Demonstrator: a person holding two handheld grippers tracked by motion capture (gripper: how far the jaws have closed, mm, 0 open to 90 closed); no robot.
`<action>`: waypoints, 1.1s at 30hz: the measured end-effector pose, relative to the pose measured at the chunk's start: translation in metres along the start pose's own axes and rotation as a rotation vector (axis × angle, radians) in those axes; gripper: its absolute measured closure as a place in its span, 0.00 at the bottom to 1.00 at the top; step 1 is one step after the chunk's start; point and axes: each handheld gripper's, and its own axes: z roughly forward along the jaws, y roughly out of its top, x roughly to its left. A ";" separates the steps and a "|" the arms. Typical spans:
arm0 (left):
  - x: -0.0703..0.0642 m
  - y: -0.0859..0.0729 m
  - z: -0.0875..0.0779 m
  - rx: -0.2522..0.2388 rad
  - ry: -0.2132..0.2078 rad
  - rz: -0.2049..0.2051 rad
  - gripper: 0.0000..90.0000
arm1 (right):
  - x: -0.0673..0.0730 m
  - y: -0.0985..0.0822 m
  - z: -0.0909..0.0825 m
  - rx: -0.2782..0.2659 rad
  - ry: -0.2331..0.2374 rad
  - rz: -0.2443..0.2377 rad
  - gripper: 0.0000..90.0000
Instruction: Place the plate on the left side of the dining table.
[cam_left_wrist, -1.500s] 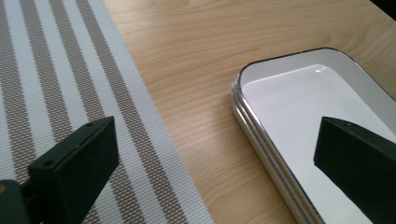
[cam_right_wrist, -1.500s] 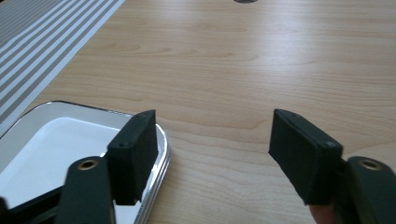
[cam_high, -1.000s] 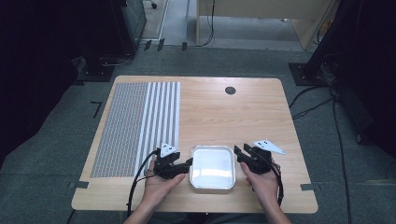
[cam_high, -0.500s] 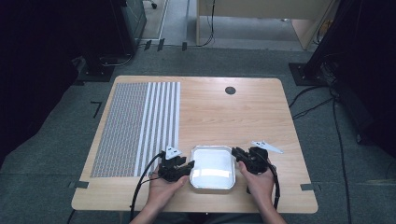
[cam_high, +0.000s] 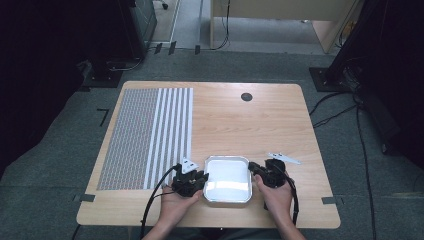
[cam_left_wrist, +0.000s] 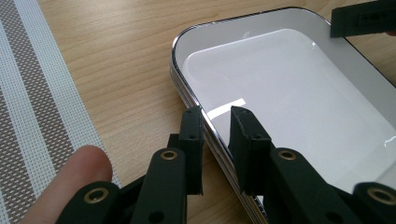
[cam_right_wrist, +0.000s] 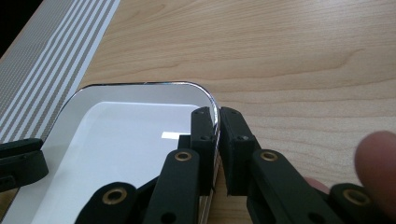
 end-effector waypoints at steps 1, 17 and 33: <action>0.000 0.000 0.000 0.000 0.001 0.001 0.85 | 0.000 0.000 0.000 0.001 -0.001 0.004 0.95; -0.001 0.001 0.001 -0.004 0.008 0.020 0.86 | 0.008 -0.002 -0.002 -0.029 -0.054 -0.054 0.99; -0.001 0.001 -0.001 -0.008 0.007 0.024 0.86 | -0.003 0.001 -0.006 -0.032 0.024 0.083 0.98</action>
